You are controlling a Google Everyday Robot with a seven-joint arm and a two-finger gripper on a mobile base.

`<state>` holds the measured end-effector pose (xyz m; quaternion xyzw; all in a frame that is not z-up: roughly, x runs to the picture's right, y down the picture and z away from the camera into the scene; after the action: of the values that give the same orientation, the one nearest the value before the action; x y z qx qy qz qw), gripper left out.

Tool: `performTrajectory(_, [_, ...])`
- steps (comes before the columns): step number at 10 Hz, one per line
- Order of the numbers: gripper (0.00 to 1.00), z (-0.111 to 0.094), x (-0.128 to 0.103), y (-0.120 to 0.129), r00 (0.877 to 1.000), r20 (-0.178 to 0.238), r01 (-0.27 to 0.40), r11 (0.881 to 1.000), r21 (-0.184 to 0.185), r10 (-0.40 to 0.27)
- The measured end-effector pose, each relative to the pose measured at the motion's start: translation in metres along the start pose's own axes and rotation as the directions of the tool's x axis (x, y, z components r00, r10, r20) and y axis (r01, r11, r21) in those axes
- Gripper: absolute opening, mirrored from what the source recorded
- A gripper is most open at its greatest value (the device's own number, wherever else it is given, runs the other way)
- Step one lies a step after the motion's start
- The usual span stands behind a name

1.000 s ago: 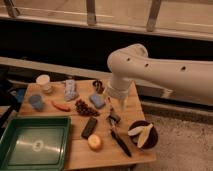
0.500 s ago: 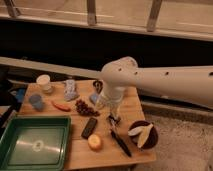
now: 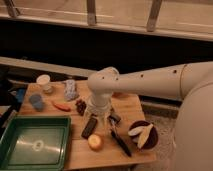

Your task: Wipe red bowl with eraser

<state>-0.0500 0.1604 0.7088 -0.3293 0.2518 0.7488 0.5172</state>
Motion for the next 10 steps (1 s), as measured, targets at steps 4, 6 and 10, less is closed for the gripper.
performTrajectory(4, [0.65,0.005,0.004,0.000,1.000,-0.014,0.003,1.000,-0.007,-0.003])
performTrajectory(6, [0.65,0.007,0.004,0.001,1.000,-0.010,0.008,1.000,-0.012,-0.008])
performTrajectory(10, [0.65,0.041,0.010,0.023,0.999,-0.012,0.051,0.999,0.020,-0.050])
